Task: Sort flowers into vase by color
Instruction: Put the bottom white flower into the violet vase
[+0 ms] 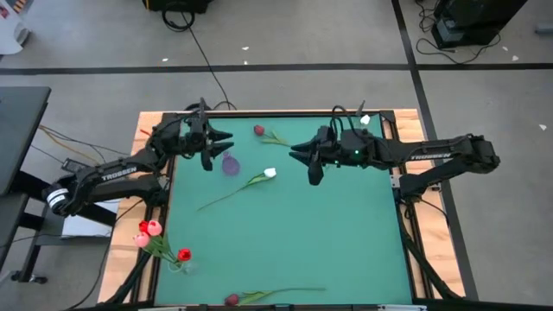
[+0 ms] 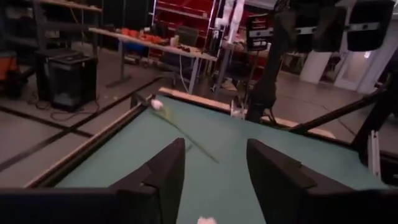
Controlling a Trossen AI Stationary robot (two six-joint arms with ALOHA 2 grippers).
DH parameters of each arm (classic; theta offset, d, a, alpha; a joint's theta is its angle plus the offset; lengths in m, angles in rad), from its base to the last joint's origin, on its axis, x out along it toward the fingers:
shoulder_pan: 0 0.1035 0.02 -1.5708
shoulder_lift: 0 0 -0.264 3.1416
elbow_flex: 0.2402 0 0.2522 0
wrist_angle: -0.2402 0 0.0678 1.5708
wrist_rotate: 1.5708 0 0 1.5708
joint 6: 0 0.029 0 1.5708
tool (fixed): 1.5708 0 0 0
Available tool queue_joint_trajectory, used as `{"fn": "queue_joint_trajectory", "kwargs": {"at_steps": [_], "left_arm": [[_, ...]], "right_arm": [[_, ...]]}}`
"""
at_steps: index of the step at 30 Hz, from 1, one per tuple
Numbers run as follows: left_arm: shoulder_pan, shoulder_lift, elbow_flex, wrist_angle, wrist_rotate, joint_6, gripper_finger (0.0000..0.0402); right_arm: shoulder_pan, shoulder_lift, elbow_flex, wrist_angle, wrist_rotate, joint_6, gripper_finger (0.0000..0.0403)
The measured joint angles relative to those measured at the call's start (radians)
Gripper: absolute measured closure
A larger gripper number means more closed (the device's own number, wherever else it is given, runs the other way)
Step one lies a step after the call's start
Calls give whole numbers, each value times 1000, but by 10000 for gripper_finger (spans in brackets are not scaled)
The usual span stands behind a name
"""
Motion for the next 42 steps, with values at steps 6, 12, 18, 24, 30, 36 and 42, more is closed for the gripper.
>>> {"fn": "queue_joint_trajectory", "kwargs": {"at_steps": [6, 12, 18, 24, 30, 36, 42], "left_arm": [[4, 2, -76, -20, 0, 75, 180], [4, 3, -119, -43, 0, 155, 155], [4, 3, -126, -59, -27, 240, 155], [4, 3, -126, -88, -93, 295, 155], [5, 3, -126, -156, -93, 332, 155], [38, 4, -126, -189, -92, 341, 155], [48, 5, -126, -195, -79, 346, 165]], "right_arm": [[17, -6, -37, 25, -13, 32, 272], [20, -6, -39, 24, -11, 42, 237], [4, -6, -39, 16, -12, 52, 223], [-15, -6, -39, 16, -19, 76, 222], [-18, -6, -39, 14, -20, 82, 222], [-19, -6, -39, 1, -20, 86, 222], [-25, -6, -39, 1, -20, 98, 222]]}}
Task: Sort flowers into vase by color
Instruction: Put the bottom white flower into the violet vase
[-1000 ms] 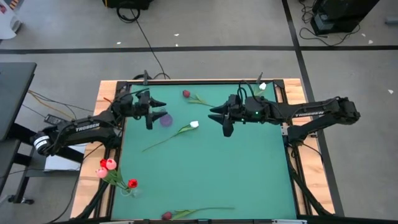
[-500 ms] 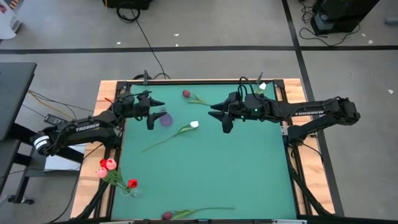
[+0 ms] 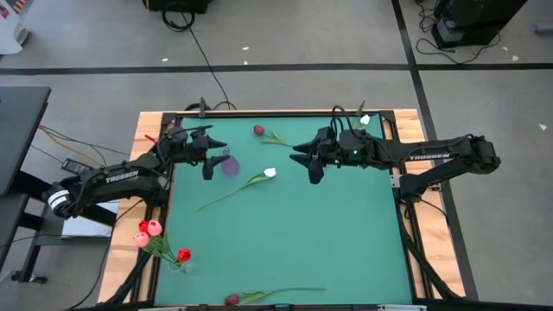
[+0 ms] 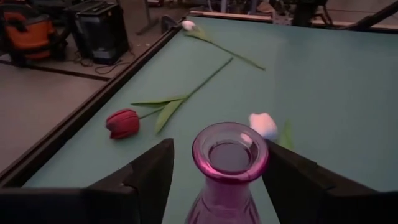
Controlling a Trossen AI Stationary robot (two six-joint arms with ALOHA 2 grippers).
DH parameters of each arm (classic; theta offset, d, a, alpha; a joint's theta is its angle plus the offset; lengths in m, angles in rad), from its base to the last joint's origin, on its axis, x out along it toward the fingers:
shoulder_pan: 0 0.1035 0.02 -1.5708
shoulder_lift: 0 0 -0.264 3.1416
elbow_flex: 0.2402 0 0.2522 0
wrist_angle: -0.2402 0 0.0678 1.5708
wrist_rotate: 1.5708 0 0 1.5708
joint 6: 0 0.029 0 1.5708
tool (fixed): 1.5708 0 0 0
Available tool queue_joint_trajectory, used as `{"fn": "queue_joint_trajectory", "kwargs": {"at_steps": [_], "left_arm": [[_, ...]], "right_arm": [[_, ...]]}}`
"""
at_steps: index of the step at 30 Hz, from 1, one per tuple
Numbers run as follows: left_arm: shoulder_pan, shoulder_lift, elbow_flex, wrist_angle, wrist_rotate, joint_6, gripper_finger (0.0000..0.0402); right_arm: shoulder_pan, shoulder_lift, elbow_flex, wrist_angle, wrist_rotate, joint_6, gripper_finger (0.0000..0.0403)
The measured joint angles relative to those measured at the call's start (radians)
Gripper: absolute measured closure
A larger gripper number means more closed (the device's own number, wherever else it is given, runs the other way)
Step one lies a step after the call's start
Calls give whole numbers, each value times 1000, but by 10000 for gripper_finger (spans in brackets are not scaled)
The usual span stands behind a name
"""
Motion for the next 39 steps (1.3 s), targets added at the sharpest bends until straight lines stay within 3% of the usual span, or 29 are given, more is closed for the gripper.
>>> {"fn": "queue_joint_trajectory", "kwargs": {"at_steps": [8, 16, 24, 26, 29, 34, 39], "left_arm": [[-26, 1, 0, -22, 29, 30, 194], [-29, 78, 0, 37, 20, 54, 214], [-6, 176, 2, 113, 17, 70, 291], [6, 183, 2, 126, 21, 69, 294], [32, 180, 2, 135, -41, 68, 294], [104, 178, 2, 145, -234, 42, 287], [196, 178, 2, 125, -273, -39, 286]], "right_arm": [[-1, 0, 0, 0, 0, 2, 222], [-8, 0, 0, 0, 0, 9, 222], [-9, 0, 0, 1, -1, 25, 222], [-9, 0, 0, 1, 0, 31, 222], [-9, 0, 0, 0, 0, 31, 222], [-9, 0, 0, 0, 0, 31, 222], [-9, 0, 0, -1, 0, 30, 222]]}}
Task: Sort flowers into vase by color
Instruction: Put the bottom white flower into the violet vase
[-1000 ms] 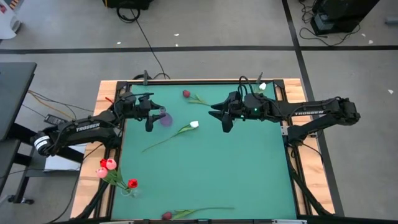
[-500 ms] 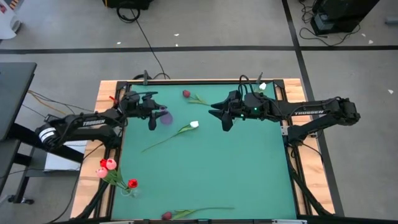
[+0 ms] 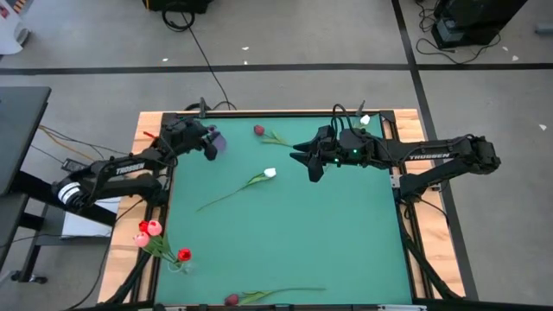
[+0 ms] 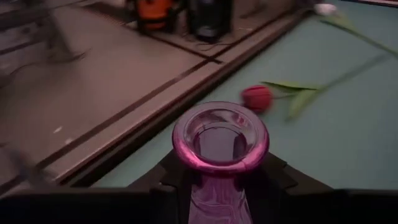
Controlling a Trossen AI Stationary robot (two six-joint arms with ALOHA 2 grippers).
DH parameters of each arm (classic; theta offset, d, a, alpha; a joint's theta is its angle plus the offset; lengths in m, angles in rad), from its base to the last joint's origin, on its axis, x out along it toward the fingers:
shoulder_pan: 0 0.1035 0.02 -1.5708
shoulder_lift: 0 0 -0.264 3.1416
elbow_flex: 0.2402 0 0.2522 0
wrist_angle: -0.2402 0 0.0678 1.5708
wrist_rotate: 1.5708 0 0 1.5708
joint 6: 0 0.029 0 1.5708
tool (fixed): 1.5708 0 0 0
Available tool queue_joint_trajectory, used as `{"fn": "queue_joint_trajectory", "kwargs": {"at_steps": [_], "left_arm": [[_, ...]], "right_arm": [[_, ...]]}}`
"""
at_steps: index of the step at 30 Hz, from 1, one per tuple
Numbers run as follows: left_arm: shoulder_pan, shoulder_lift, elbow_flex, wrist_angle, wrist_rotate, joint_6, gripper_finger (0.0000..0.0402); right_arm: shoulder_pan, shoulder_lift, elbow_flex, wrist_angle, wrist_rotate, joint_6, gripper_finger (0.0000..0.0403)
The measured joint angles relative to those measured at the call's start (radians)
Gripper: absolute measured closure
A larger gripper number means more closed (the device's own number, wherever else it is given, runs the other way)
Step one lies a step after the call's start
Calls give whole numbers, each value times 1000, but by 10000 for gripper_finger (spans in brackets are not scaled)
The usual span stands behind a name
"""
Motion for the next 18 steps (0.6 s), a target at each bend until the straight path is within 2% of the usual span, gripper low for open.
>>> {"fn": "queue_joint_trajectory", "kwargs": {"at_steps": [7, 18], "left_arm": [[100, -7, 1, -32, -40, -49, 285], [108, -24, 1, -67, -10, -26, 273]], "right_arm": [[0, 0, 0, -12, 0, -13, 222], [-4, 0, 0, -50, 0, -17, 218]]}}
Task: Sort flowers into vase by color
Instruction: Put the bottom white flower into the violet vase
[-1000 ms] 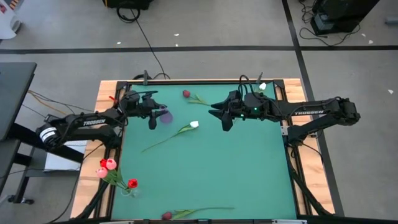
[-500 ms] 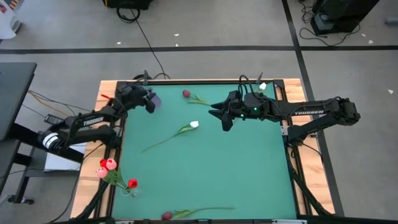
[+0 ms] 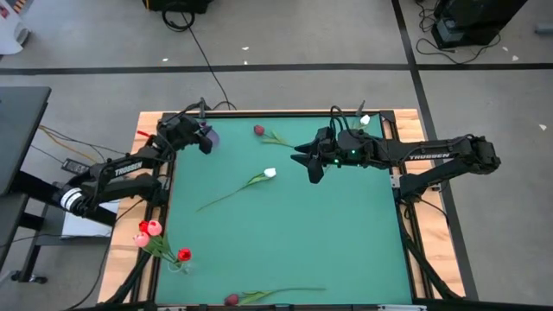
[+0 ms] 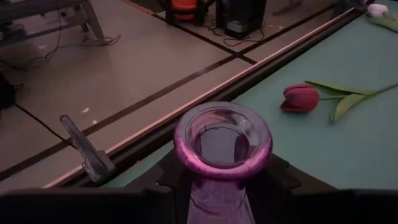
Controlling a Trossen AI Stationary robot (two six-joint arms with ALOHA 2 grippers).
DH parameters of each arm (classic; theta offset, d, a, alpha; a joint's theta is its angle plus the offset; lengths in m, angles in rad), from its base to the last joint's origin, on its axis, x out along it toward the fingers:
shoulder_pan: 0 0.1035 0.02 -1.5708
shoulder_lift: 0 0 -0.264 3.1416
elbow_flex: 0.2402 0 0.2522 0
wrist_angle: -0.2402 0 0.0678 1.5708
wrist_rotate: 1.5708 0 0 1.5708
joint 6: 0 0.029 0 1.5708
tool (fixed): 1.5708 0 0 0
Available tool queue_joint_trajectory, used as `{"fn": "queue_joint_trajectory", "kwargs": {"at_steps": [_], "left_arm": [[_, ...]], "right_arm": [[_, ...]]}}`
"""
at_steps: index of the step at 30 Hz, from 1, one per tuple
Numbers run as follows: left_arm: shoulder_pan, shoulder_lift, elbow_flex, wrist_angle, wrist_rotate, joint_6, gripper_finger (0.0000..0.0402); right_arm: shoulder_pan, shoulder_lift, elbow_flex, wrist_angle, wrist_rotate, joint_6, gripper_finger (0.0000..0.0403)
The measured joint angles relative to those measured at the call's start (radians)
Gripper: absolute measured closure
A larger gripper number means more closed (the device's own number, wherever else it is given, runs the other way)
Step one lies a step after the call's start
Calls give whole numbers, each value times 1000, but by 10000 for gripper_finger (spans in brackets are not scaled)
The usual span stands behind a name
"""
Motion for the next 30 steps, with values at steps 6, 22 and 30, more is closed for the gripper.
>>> {"fn": "queue_joint_trajectory", "kwargs": {"at_steps": [6, 22, 30], "left_arm": [[0, -35, -3, -115, 2, -58, 199], [-1, -163, 221, -713, 8, -73, 81], [-10, -170, 473, -1087, -42, -91, 81]], "right_arm": [[-14, 0, 0, 0, -22, 12, 204], [-55, 0, 0, -73, -34, 128, 202], [-70, 0, 0, -165, -18, 221, 202]]}}
